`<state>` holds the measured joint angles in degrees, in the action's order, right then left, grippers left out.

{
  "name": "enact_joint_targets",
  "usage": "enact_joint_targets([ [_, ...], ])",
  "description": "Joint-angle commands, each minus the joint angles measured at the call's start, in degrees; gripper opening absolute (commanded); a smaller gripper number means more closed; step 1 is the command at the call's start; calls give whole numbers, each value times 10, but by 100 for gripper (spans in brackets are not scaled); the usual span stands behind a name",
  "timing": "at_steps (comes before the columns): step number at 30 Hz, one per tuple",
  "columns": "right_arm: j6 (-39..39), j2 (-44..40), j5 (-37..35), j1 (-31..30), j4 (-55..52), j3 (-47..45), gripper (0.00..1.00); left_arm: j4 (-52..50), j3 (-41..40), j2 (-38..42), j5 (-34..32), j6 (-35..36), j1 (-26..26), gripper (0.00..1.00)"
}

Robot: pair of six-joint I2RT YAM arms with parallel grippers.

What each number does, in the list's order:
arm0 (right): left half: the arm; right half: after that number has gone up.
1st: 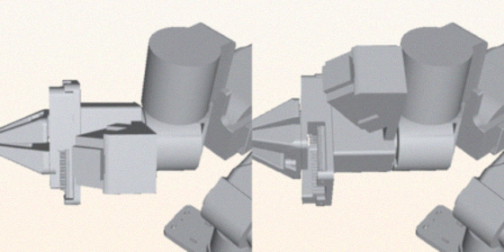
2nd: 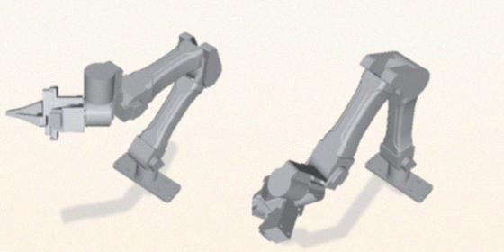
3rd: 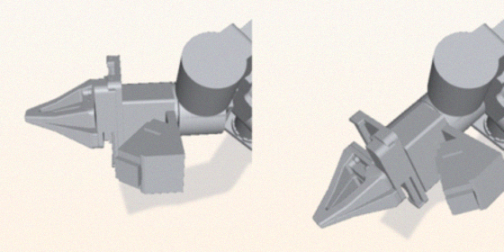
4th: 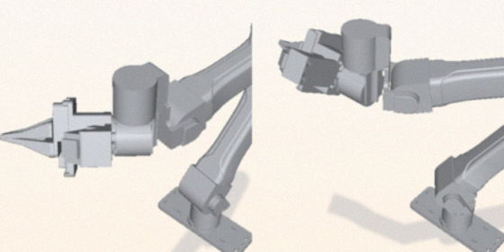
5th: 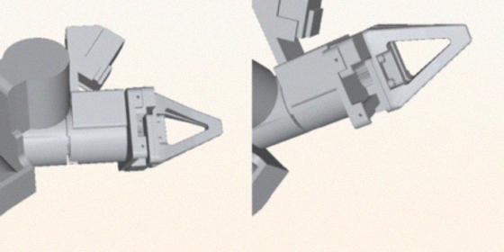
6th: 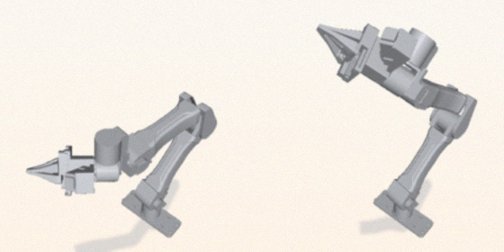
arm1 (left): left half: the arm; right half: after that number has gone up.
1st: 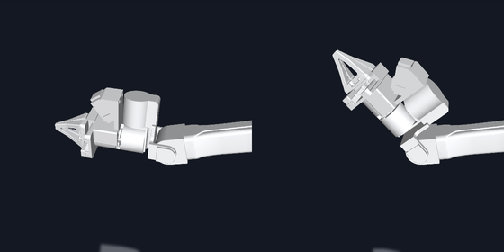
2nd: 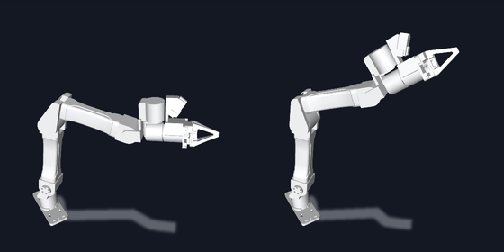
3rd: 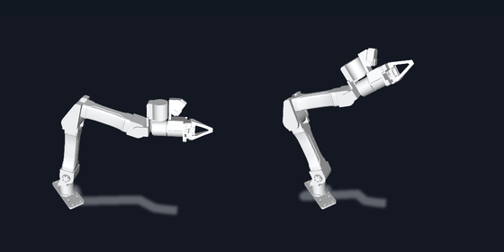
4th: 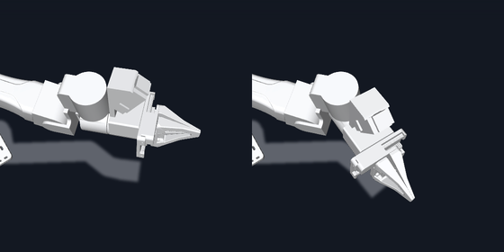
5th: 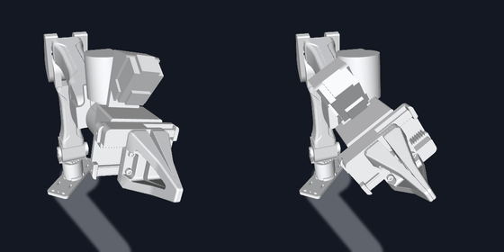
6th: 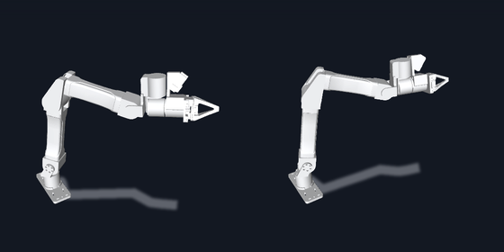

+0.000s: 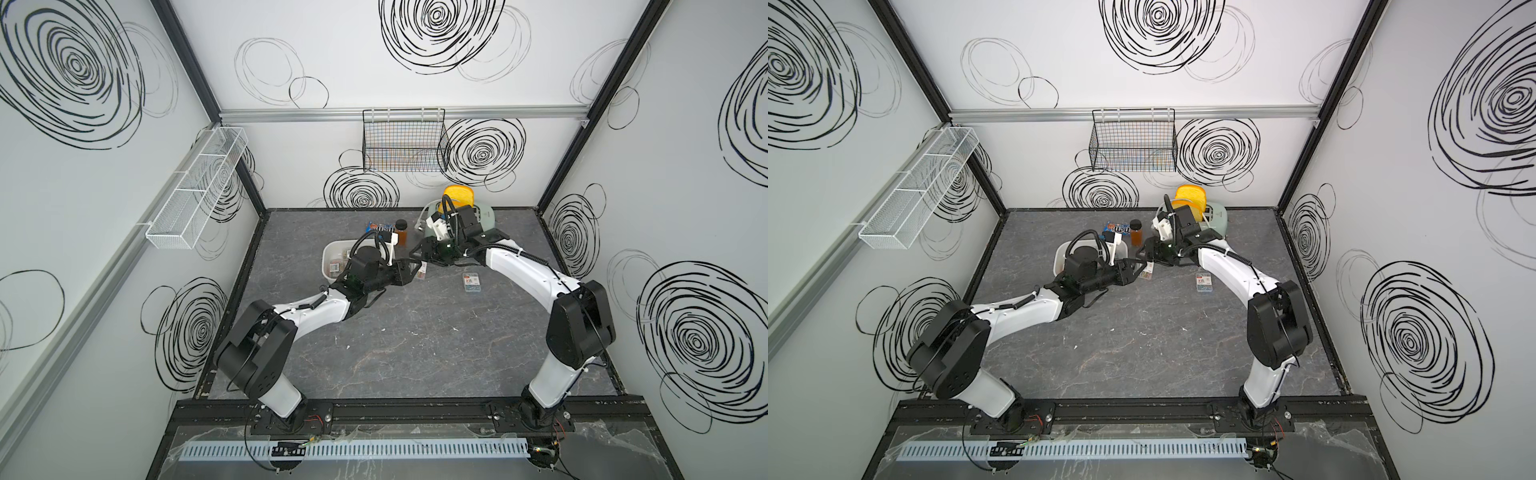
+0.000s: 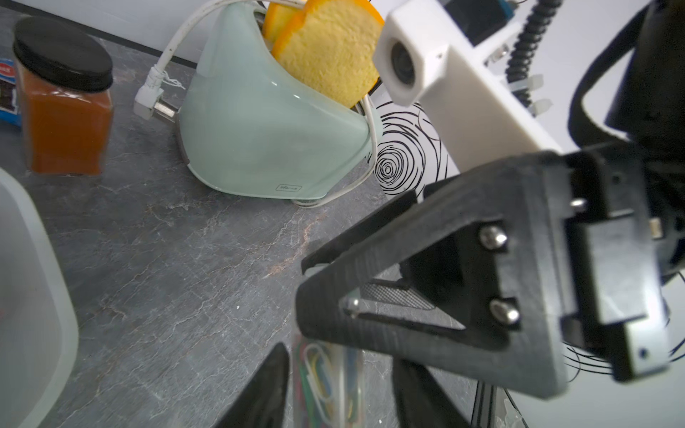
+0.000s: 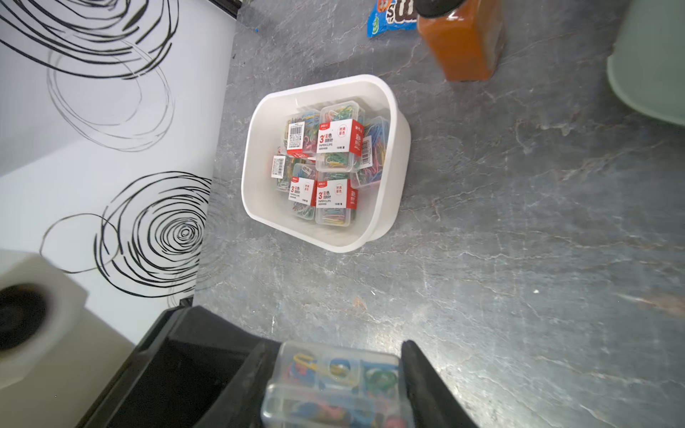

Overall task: Take the paper clips out of the storage box
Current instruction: Place the boxed paper clips at the center of the board.

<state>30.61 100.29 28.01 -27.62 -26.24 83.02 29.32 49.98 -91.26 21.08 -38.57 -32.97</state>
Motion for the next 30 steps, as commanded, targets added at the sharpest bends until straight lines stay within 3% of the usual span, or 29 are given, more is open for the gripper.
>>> enact_joint_targets([
  [1,-31,12,-36,8,-40,19,33,5,24,24,28,20,-3,63],
  [6,-57,18,-77,19,-69,20,33,-28,21,37,46,31,0,74],
  [10,-80,19,-127,25,-88,3,33,-85,34,52,52,41,7,76],
  [16,-103,36,-190,36,-98,-36,33,-146,51,71,71,30,19,77],
  [30,-101,97,-313,38,-72,-51,34,-155,50,74,88,24,24,77],
])
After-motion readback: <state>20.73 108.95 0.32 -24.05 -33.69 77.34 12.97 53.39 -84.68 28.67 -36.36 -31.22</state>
